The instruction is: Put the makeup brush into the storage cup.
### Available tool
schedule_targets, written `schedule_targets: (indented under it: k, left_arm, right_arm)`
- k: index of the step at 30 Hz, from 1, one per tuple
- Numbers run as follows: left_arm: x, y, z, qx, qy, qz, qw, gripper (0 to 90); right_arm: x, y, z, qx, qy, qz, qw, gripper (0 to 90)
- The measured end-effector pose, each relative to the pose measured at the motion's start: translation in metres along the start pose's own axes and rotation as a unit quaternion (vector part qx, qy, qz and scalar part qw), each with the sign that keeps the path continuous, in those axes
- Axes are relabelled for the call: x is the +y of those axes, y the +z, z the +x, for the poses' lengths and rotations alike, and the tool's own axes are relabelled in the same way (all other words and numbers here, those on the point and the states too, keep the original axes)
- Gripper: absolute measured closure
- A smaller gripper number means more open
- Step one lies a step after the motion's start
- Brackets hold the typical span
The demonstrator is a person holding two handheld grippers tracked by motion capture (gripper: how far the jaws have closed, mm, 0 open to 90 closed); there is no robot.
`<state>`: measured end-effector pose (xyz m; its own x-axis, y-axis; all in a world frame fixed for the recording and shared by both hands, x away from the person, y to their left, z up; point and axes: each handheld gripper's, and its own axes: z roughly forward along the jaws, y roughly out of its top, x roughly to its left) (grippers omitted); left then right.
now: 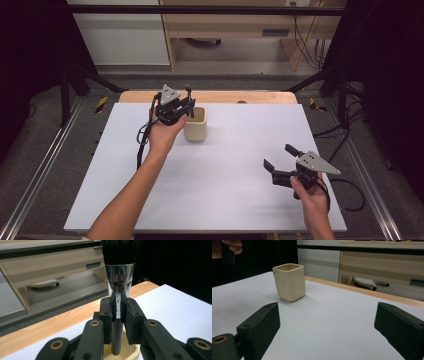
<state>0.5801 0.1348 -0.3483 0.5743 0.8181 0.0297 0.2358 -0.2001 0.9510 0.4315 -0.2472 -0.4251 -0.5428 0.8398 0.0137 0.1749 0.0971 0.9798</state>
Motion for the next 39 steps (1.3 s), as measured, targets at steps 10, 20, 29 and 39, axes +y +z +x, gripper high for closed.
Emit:
schedule_targets:
  k: [10, 20, 29, 39]
  left_arm:
    - [-0.006, 0.004, 0.002, 0.009, -0.003, 0.007, 0.9999, 77.0]
    - [-0.012, 0.007, 0.002, 0.013, -0.003, 0.014, 0.9998, 76.9]
    - [-0.02, 0.011, 0.003, 0.015, -0.006, 0.019, 0.9997, 77.0]
    - [-0.026, 0.013, 0.004, 0.016, -0.008, 0.022, 0.9996, 77.0]
  right_arm:
    - [-0.001, 0.0, -0.001, 0.001, 0.004, 0.003, 1.0, 6.8]
    - [-0.002, 0.002, 0.0, 0.009, 0.003, 0.008, 0.9999, 6.4]
    - [-0.003, 0.002, 0.0, 0.011, 0.0, 0.01, 0.9999, 6.2]
    - [-0.003, 0.002, 0.001, 0.012, 0.001, 0.012, 0.9999, 6.2]
